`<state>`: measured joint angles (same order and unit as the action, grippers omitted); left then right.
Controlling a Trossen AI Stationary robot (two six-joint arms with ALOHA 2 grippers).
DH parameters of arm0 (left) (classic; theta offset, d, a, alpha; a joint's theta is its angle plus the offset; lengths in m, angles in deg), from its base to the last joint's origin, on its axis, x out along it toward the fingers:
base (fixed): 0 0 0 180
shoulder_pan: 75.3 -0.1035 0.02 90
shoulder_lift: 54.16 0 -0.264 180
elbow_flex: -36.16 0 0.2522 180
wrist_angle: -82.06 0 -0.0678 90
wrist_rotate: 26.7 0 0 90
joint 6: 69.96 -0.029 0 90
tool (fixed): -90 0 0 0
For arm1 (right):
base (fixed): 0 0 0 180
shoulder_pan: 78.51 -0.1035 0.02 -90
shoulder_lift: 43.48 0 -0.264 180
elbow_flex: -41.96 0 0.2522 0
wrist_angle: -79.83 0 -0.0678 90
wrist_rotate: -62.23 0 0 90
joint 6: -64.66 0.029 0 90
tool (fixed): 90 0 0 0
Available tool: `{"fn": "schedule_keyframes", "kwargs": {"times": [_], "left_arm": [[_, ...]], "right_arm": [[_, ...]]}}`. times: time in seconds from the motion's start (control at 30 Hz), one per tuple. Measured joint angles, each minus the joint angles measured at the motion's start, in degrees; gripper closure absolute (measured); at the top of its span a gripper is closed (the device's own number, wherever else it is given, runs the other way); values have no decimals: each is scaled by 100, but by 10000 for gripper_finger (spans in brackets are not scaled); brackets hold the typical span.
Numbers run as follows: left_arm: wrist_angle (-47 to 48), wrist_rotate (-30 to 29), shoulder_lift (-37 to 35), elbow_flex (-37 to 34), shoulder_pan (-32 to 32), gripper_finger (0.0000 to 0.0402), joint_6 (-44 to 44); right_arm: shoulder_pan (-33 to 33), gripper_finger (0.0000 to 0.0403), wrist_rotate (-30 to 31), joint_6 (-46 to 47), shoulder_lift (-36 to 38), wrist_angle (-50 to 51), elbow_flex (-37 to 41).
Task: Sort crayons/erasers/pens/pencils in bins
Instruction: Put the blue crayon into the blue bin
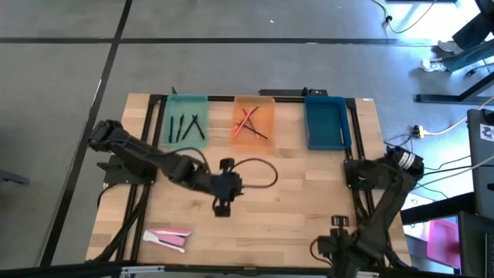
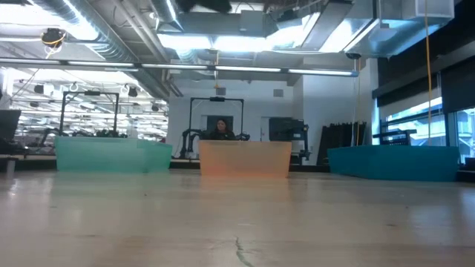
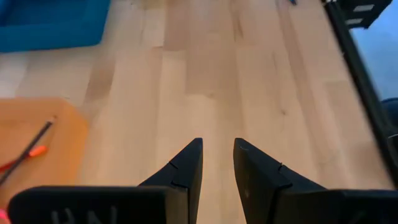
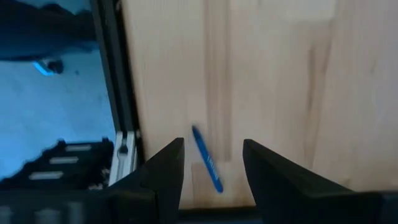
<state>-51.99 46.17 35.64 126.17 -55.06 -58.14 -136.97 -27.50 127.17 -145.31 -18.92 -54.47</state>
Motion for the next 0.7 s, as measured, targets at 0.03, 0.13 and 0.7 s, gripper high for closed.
{"fn": "schedule_keyframes", "kwargs": {"times": [0.03, 0.13, 0.7], "left_arm": [[-4, -104, 0, 0, 111, 319, 153], [-12, -483, 0, 0, 405, 319, 622], [-466, -1516, 4, 0, 1177, 319, 1776]], "right_arm": [[-110, 234, 0, 60, -38, -1, 5], [-420, 234, 1, 340, -73, -26, 167], [-835, 234, -342, 9, -73, -1887, 1930]]}}
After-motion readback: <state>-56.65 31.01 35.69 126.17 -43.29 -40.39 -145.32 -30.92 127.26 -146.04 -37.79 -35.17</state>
